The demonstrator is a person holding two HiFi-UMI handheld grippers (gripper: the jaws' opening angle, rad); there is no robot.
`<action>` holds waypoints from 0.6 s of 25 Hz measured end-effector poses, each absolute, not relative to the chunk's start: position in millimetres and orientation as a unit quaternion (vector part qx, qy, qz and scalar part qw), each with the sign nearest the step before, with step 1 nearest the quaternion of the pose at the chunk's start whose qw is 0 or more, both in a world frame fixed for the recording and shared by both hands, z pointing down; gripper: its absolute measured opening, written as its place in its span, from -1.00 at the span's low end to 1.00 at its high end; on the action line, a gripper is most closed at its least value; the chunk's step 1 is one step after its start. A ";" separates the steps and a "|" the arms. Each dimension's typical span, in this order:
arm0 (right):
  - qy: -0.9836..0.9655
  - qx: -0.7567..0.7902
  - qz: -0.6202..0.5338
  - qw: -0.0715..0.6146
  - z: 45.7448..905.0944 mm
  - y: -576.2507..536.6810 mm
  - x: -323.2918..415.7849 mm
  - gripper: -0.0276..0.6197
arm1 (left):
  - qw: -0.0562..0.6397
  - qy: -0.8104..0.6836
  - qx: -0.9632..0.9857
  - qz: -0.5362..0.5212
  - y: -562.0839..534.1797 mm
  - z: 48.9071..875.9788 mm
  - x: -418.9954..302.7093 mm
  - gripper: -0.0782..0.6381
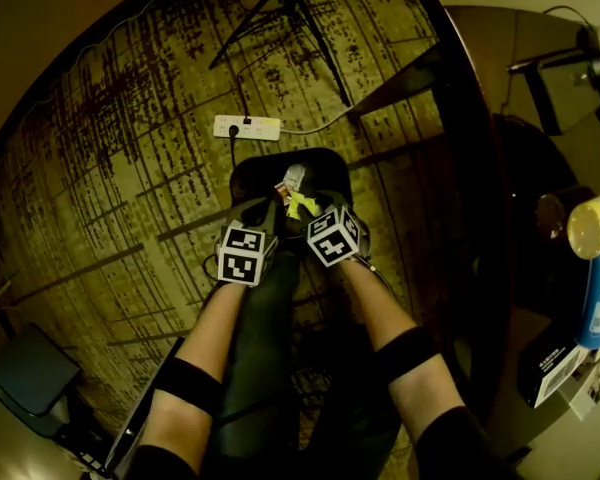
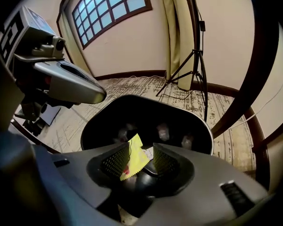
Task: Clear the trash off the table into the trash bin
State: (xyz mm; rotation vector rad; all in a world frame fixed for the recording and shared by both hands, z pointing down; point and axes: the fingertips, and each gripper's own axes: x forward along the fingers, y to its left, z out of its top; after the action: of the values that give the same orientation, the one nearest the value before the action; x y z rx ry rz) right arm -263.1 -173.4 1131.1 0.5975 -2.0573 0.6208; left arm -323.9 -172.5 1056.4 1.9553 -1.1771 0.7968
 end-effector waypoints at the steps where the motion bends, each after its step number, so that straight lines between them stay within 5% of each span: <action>1: -0.827 0.235 0.253 0.443 1138.0 -171.6 -264.1 -0.31 | 0.355 -0.456 0.756 0.308 -172.1 1059.7 -324.5 -0.77; 4: -0.826 0.227 0.255 0.449 1145.7 -168.7 -265.0 -0.02 | 0.358 -0.459 0.752 0.308 -169.9 1065.2 -328.7 -0.77; 11: -0.827 0.255 0.247 0.435 1105.1 -180.8 -256.3 -0.03 | 0.355 -0.455 0.756 0.308 -172.8 1039.7 -324.7 -0.77; 15: -0.835 0.284 0.249 0.401 1037.7 -192.3 -250.6 -0.52 | 0.341 -0.452 0.767 0.304 -179.6 985.5 -314.7 -0.77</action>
State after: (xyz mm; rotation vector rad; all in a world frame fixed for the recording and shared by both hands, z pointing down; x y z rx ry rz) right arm -250.6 -192.3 1037.7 0.7193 -2.1104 0.6286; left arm -314.7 -179.6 985.5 1.9942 -1.1753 0.7899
